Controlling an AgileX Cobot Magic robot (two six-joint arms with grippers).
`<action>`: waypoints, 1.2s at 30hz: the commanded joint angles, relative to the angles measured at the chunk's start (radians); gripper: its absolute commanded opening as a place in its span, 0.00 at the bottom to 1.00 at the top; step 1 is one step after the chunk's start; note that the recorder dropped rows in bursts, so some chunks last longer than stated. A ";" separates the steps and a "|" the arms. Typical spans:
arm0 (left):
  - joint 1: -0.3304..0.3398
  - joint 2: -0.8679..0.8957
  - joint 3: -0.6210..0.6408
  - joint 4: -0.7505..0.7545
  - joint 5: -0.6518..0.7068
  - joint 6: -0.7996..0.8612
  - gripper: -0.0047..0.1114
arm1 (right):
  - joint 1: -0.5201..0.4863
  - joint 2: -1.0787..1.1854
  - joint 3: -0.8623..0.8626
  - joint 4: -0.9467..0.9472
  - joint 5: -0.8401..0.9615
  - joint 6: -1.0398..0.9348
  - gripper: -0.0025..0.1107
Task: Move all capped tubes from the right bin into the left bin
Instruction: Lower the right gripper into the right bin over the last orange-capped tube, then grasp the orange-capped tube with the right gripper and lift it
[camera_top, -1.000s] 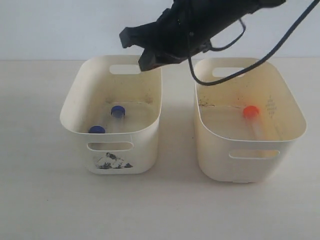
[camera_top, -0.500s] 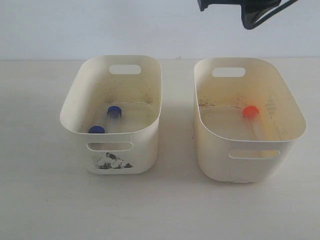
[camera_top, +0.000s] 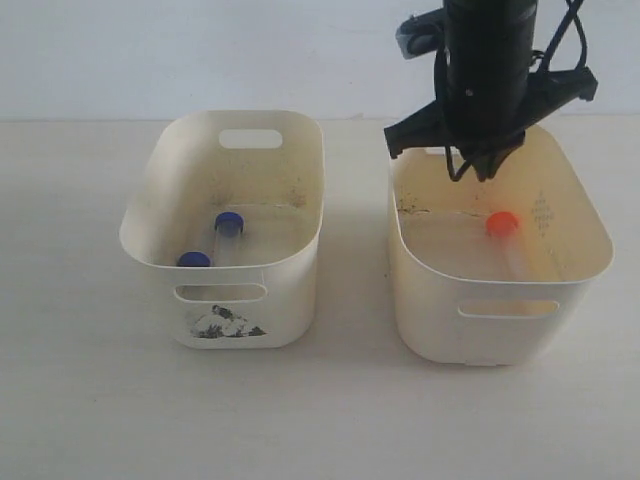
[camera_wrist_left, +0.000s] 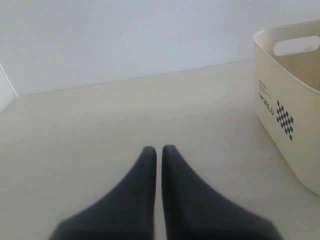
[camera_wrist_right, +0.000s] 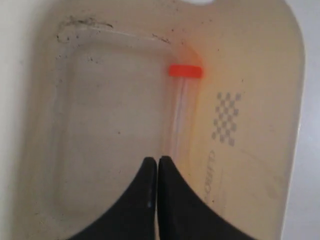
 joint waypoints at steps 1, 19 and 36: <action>0.001 -0.003 -0.004 -0.001 -0.008 -0.012 0.08 | -0.067 0.012 0.028 0.035 0.002 0.029 0.02; 0.001 -0.003 -0.004 -0.001 -0.008 -0.012 0.08 | -0.076 0.115 0.089 -0.057 0.002 0.015 0.02; 0.001 -0.003 -0.004 -0.001 -0.008 -0.012 0.08 | -0.028 0.279 -0.013 -0.071 0.002 -0.015 0.02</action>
